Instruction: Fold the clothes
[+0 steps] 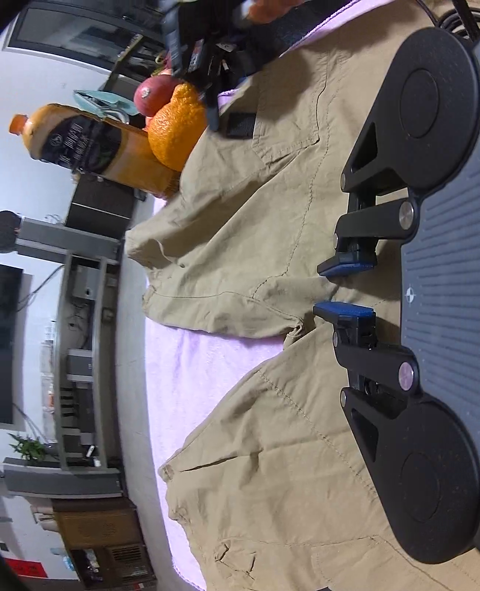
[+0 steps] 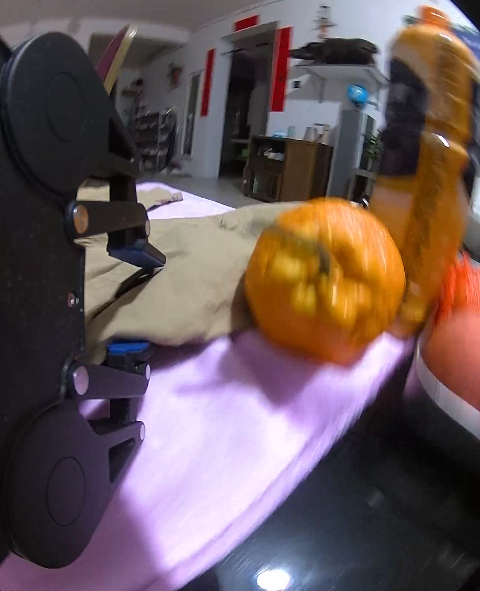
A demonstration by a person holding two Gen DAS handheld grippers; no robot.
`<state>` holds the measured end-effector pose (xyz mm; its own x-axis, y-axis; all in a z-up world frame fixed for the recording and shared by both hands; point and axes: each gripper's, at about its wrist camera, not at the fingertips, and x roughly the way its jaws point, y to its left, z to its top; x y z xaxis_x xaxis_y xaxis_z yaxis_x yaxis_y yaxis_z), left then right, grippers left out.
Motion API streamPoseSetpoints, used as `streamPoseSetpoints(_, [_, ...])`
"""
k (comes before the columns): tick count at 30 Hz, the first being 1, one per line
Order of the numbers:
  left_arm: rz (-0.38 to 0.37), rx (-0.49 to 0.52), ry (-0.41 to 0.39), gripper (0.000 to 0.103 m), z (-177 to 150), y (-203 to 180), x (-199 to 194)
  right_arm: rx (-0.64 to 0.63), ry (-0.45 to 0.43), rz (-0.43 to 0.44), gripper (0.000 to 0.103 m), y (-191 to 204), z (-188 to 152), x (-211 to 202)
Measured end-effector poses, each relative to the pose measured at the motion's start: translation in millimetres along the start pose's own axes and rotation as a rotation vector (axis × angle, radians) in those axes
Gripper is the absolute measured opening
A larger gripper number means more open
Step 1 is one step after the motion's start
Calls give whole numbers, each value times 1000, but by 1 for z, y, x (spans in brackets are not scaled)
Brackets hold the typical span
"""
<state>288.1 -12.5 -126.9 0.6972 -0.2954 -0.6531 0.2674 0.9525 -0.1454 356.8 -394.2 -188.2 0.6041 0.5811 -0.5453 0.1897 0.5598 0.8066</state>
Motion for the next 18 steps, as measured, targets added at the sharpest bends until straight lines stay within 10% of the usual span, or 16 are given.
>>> streamPoseSetpoints(6, [-13,-19,-41,24,-5,2,-1,-594,-158,-117,24,123,-51,3])
streamPoseSetpoints(11, [-29,-35,-53,24,-6,5,-1,-971,-5,-251,25,176,-107,52])
streamPoseSetpoints(14, [-46,-57,-59,24,-8,10,-2,-912,-26,-271,50,180,-101,46])
streamPoseSetpoints(18, [-66,-82,-62,24,-8,14,-1,-560,-65,-206,55,156,-35,34])
